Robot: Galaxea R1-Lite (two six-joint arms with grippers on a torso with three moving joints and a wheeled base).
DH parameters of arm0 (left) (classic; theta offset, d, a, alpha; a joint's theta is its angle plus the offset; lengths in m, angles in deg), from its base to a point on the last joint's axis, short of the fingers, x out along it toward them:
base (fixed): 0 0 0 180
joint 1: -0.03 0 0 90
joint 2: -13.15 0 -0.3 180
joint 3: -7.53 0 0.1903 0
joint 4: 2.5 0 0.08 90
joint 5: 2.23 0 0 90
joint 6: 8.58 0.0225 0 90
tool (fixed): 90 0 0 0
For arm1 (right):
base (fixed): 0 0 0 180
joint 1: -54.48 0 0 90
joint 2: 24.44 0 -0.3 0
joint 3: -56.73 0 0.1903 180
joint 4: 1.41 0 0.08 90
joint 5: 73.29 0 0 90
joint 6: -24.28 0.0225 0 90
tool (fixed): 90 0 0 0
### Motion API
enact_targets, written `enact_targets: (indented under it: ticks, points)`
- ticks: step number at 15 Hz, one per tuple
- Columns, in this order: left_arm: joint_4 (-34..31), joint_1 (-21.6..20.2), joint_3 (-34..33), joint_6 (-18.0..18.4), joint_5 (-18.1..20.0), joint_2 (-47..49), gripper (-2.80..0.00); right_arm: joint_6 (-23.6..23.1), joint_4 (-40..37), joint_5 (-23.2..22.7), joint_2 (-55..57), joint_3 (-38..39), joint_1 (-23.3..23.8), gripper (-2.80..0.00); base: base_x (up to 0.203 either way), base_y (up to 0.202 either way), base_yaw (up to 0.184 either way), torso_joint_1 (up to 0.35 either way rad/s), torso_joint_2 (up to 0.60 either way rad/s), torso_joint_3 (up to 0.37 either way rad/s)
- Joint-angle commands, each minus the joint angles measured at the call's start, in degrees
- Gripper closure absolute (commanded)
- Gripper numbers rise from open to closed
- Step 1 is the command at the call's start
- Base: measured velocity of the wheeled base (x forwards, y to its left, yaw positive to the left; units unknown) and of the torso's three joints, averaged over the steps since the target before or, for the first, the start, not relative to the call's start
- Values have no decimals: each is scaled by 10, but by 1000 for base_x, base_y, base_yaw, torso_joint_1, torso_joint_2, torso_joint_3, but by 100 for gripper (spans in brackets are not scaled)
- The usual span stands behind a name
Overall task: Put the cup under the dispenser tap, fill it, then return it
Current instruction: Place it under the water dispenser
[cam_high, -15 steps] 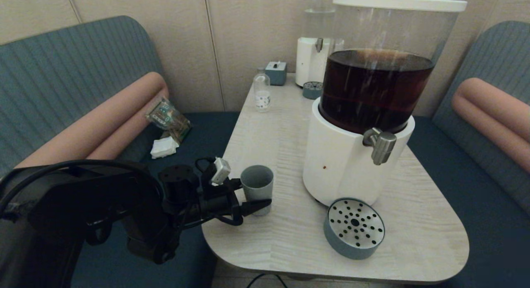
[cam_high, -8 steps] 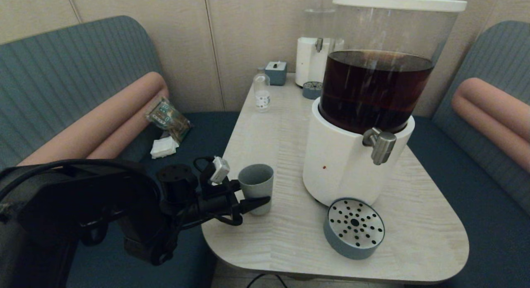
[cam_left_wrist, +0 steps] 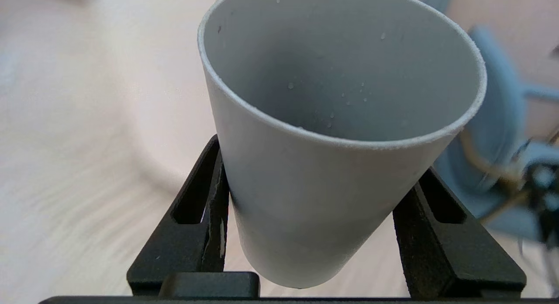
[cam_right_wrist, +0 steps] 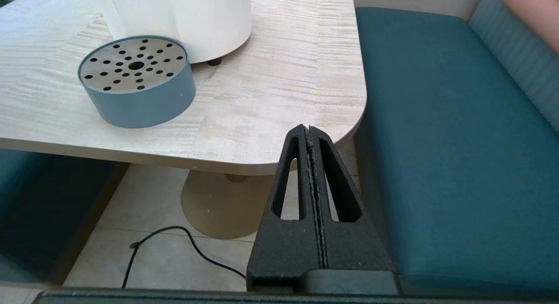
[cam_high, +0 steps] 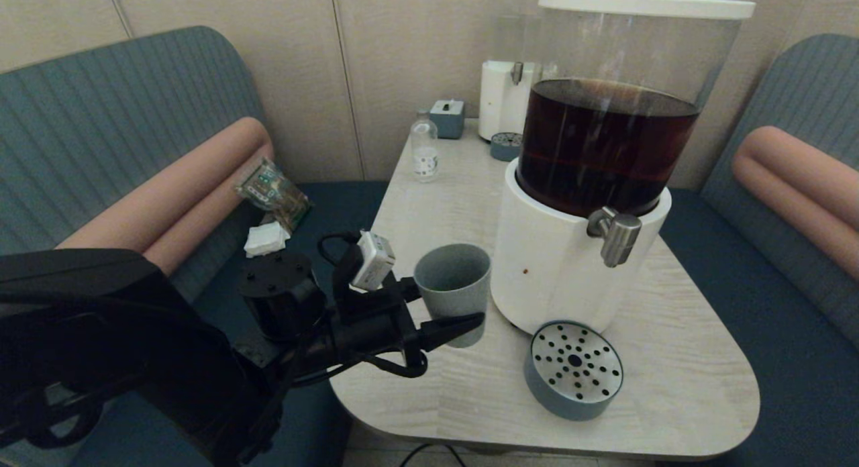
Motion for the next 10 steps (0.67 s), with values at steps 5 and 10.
enact_targets:
  ticks: [5,10]
  points:
    - [4,114,46,-17,-89,0,0,0,1,0,0,0,-1,0,0,0,0,0,0,0]
    - [4,118,90,-18,-91,60,0,0,1,0,-1,0,0,0,0,0,0,0,0,0]
